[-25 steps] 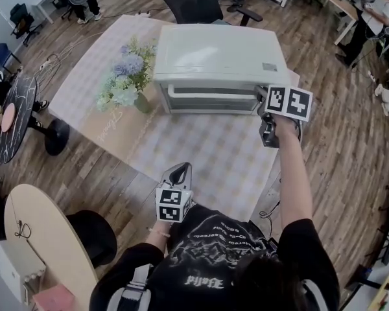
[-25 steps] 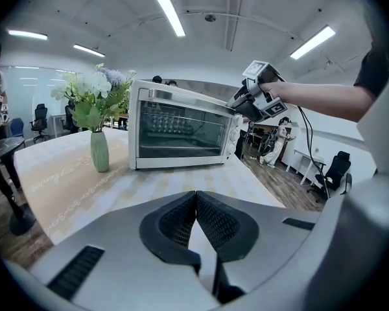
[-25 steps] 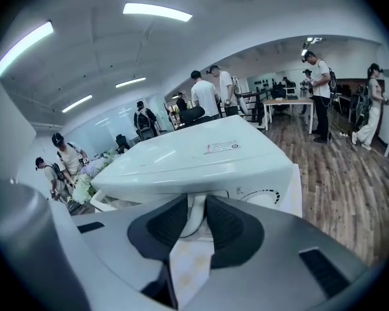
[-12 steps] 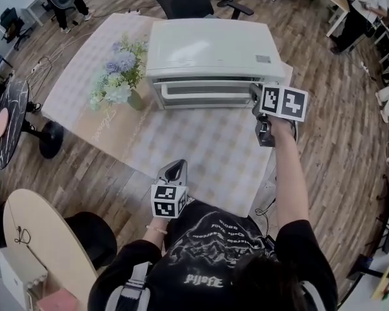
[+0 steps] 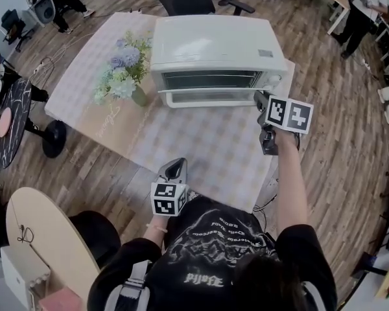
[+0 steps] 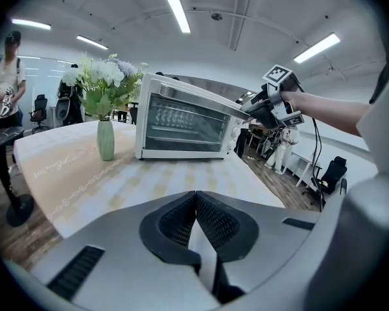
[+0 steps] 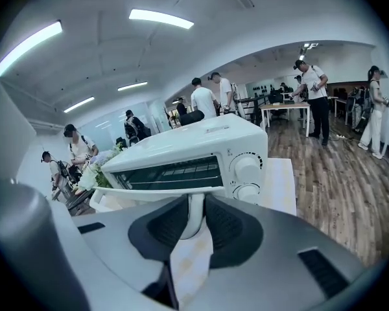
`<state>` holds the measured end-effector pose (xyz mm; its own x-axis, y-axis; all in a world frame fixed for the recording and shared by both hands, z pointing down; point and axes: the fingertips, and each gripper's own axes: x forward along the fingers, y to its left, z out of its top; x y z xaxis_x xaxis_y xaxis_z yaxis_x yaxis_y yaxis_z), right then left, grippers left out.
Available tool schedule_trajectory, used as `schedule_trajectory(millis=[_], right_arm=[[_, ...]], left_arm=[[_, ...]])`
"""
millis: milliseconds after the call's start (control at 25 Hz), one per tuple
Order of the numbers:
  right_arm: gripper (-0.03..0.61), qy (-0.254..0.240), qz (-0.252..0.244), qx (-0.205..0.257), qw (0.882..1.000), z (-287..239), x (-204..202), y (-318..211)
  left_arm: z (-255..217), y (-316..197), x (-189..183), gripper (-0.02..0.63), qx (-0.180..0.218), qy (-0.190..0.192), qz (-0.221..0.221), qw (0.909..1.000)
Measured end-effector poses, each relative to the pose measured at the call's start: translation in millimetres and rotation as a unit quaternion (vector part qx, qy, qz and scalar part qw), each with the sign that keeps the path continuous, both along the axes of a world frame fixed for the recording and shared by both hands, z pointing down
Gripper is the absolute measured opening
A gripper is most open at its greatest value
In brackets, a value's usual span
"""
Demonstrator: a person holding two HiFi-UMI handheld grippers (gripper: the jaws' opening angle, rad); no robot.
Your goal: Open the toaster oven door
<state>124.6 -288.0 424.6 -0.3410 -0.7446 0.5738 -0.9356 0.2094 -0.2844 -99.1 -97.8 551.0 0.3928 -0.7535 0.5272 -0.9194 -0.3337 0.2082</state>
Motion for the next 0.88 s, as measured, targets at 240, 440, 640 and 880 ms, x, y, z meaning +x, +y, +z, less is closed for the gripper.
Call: schedule_trajectory(millis=[240, 440, 640, 880], right_arm=[[0.089, 0.024, 0.007, 0.011, 1.0, 7.0, 0.9, 12.7], [0.087, 0.033, 0.007, 0.013, 0.999, 12.0, 1.7, 22.6], [0.086, 0.045, 0.006, 0.015, 0.999, 14.8, 1.6, 29.5], [0.086, 0.041, -0.003, 0.014, 0.999, 23.7, 3.1, 42.3]], left_arm=[[5.5, 8.7, -10.5, 0.02, -0.001, -0.007, -0.005, 1.0], [7.3, 13.3, -14.3, 0.02, -0.003, -0.009, -0.006, 0.9999], [6.9, 15.8, -13.9, 0.02, -0.006, -0.011, -0.002, 0.9999], [11.8, 19.2, -13.8, 0.02, -0.012, -0.01, -0.001, 0.9999]])
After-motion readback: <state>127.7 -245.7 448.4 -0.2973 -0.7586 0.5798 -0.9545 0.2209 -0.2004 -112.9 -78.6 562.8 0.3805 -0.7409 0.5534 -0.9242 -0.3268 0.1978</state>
